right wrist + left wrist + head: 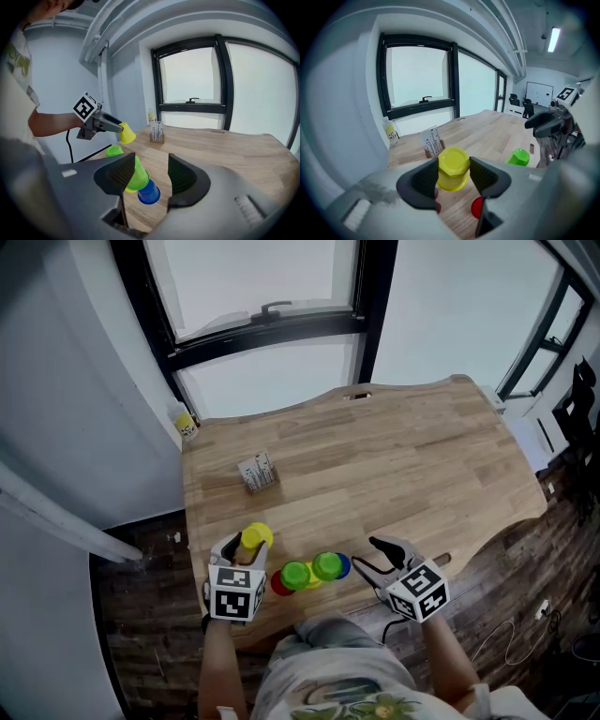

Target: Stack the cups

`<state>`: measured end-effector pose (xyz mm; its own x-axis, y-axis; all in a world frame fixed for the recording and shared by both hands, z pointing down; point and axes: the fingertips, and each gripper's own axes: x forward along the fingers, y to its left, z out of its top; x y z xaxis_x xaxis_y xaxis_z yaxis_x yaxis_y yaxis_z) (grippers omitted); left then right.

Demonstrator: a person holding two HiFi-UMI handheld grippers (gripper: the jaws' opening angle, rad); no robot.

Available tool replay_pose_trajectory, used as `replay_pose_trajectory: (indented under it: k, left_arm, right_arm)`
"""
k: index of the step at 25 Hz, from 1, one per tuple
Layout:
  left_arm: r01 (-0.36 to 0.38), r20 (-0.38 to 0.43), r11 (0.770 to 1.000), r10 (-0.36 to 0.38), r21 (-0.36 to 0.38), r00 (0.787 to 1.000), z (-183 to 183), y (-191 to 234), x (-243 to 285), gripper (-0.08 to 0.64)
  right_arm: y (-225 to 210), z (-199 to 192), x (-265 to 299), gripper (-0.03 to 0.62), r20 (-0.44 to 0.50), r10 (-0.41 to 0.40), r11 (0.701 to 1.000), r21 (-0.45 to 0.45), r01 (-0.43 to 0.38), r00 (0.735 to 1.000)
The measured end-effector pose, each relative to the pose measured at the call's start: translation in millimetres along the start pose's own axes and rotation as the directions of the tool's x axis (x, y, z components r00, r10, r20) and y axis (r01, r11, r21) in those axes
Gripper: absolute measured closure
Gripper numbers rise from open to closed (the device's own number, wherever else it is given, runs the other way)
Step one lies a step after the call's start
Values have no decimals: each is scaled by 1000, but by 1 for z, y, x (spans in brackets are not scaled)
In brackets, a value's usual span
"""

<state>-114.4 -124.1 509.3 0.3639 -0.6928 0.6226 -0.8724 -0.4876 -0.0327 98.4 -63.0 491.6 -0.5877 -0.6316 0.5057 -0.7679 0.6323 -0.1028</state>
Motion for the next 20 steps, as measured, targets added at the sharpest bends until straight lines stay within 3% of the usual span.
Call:
replay_pose_trajectory:
  k: [13, 20]
  left_arm:
    - [-7, 138, 1000, 4, 19, 990, 45, -23, -62, 339]
    - [-13, 145, 1000, 10, 16, 989, 53, -41, -75, 339]
  right_arm:
    - [19, 6, -23, 382, 19, 29, 999, -46, -28, 999]
    - [16, 3, -30, 382, 8, 58, 997, -55, -58, 998]
